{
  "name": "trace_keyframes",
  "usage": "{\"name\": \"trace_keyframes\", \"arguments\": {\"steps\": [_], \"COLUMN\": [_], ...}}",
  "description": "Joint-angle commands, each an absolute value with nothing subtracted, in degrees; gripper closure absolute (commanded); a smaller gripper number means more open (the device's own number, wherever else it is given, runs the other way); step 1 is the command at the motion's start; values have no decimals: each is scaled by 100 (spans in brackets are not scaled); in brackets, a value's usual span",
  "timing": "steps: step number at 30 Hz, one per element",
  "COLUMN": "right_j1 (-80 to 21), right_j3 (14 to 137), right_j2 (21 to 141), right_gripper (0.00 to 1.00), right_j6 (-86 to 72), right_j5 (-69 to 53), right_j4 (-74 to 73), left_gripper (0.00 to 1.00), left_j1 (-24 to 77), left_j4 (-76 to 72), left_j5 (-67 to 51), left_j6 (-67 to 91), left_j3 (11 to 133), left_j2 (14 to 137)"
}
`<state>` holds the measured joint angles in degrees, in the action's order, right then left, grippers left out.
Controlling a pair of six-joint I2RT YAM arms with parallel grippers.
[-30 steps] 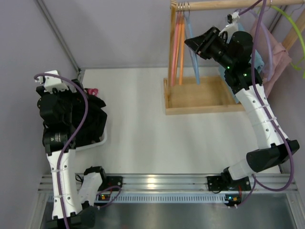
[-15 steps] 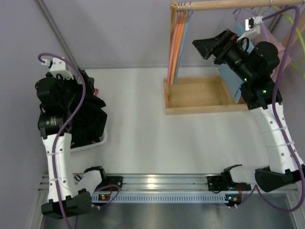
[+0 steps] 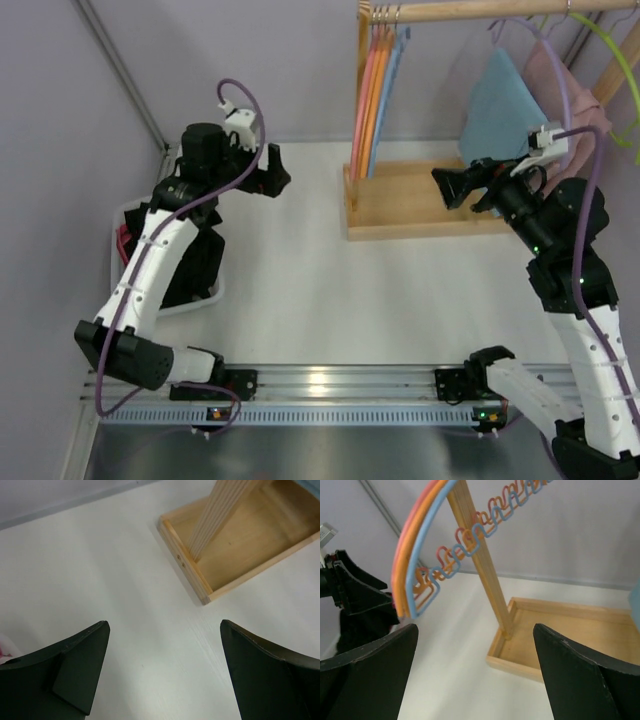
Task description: Remove the trousers from the hanger
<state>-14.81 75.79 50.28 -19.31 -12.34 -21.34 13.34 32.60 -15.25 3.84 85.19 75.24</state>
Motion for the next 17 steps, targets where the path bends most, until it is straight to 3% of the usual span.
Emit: {"name": "trace_keyframes", "arguments": {"steps": [1,8,17], "right_j1": [-1389,-1389,-1380], "right_j3": [6833,5775,5475], "right_j2": [4545,4044,3718], "right_gripper": [0,0,1], "right_j6": [-908,-185,334], "right_j5": [-810,-817,-1169], "right_j4": [-2145,-2452,-2979], "left_gripper": [2,2,2], "left_j1": [1739,3092,3305], "left_j4": [3716,3788,3779], "left_j5": [-1495,-706,-291], "left_j6": [54,-404,-88], "left_j3": [8876,8420,8341], "left_j2": [7944,8349,8675]}}
